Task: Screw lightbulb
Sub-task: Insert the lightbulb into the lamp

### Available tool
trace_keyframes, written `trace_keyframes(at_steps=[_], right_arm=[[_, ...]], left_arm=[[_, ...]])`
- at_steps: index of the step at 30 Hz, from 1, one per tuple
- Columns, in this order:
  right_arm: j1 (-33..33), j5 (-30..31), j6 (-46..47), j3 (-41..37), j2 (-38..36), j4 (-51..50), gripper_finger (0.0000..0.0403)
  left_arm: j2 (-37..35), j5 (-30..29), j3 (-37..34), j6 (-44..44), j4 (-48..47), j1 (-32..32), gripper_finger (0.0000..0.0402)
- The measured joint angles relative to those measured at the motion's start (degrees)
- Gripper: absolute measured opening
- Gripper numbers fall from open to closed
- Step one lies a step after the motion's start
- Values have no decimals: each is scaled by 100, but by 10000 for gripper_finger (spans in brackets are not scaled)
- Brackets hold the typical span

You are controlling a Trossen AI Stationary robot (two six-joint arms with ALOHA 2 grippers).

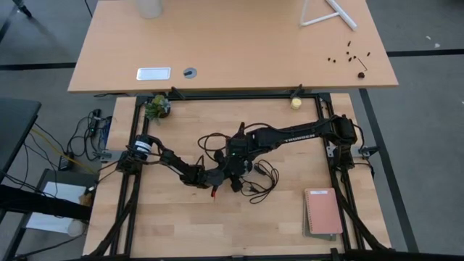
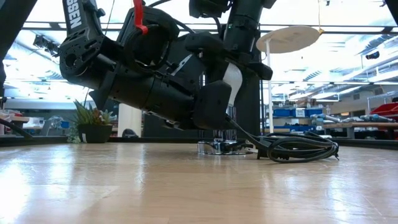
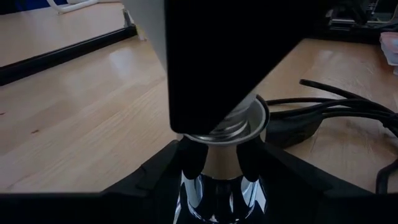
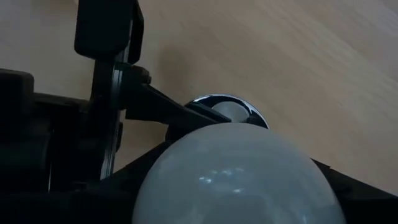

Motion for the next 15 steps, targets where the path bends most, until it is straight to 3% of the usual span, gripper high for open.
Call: trace_keyframes(at_steps=[9,15], right_arm=[[-6,-205,-1377,-2,1,315,317],[-79,-433,-2020,314,23,-223,360]], left_arm=[[0,-22,-2,15,-24,-2,202],[0,11,0,24,-30,4,202]])
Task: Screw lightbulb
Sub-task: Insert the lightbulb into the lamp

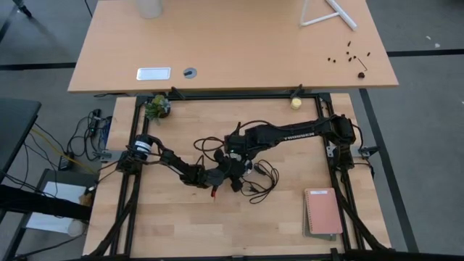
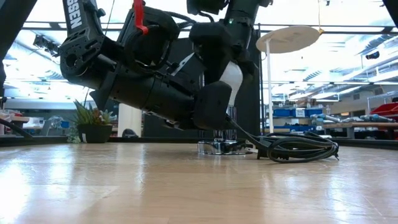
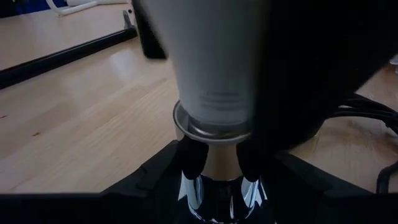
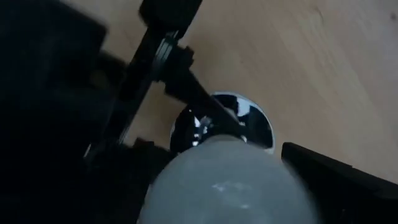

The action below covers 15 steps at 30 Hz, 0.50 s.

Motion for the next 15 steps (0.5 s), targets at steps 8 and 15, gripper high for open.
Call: trace_keyframes(at_steps=[8,15], right_arm=[[2,22,-1576,334,-8,-340,363],[5,-13,-2967,348,-13,-498,363]], left_arm=[[0,0,0,-2,-5,0,202],[0,2,0,-24,-12,0,202]])
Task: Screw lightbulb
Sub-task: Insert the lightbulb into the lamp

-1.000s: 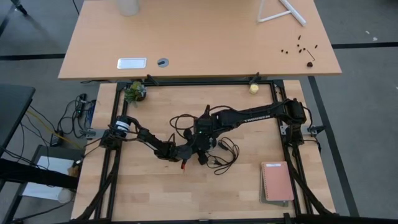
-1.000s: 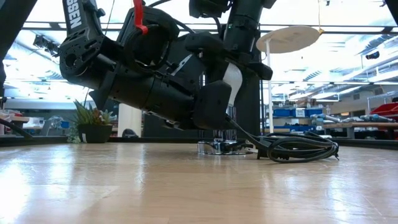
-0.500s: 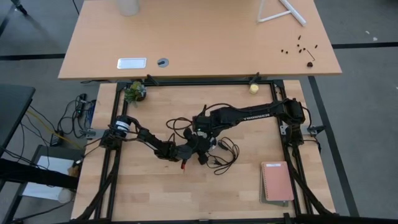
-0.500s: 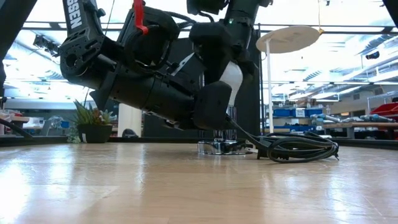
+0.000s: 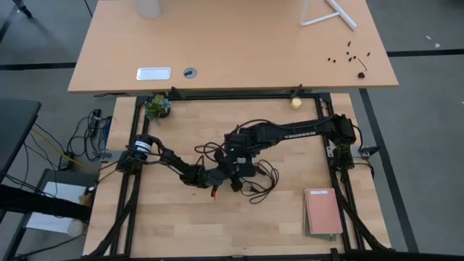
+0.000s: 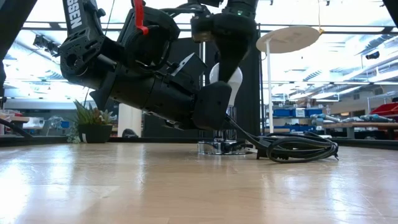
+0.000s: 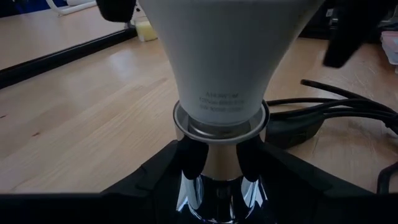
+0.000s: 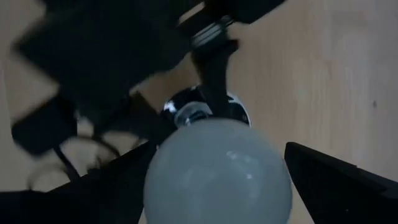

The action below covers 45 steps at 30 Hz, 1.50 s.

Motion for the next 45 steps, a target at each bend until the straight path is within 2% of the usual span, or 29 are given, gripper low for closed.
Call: trace_keyframes(at_steps=[9,13,16,26,33,42,45], right_arm=[[106,-81,-3048,0,0,-108,364],[100,-80,-3986,0,0,-100,364],[62,-81,-4323,0,0,-100,360],[-53,-72,-4339,0,300,-19,346],[-64,-72,-3974,15,354,95,340],[-101,-85,-3263,9,356,33,244],[-101,-82,-2764,7,358,25,241]], left_arm=[[0,17,0,-2,0,2,202],[0,17,0,-4,0,2,202],[0,15,0,-4,0,2,202],[0,14,0,-26,-7,0,202],[4,2,0,-31,-9,0,202],[4,-5,0,-36,-5,0,202],[4,-4,0,-37,-2,0,202]])
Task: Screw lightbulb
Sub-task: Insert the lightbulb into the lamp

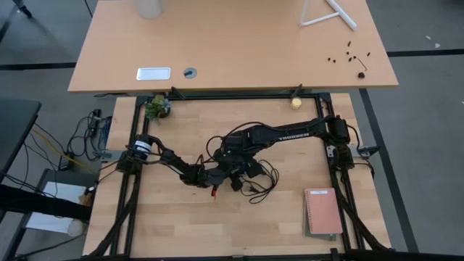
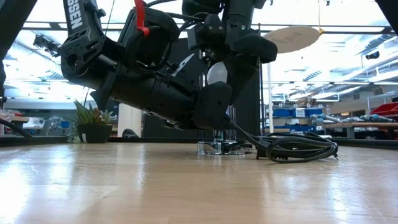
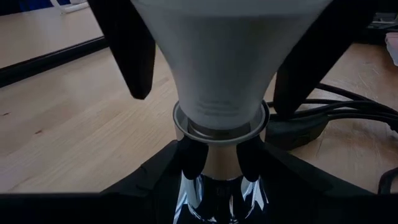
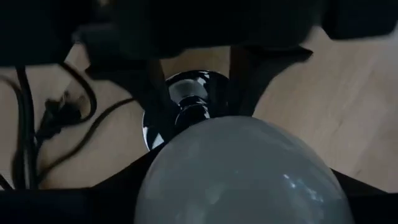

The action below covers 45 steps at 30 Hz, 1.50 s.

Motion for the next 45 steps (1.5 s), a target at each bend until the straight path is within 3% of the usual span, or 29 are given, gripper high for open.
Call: trace_keyframes(at_steps=[10,17,25,29,38,45], right_arm=[[-61,20,3289,0,7,17,276],[-64,31,4775,-2,7,2,260],[-76,38,6550,-2,9,51,280],[-76,152,6582,-4,9,151,280],[-104,89,5253,-11,-4,136,319],[-166,-502,4466,-11,-12,130,369]], left_arm=[[0,8,0,-322,-4,-2,202],[0,10,0,-396,-4,0,202],[0,9,0,-439,-4,-2,202],[0,4,0,-465,0,-2,202],[0,-24,0,-459,-105,-2,202],[0,-20,0,-396,-130,-2,202]])
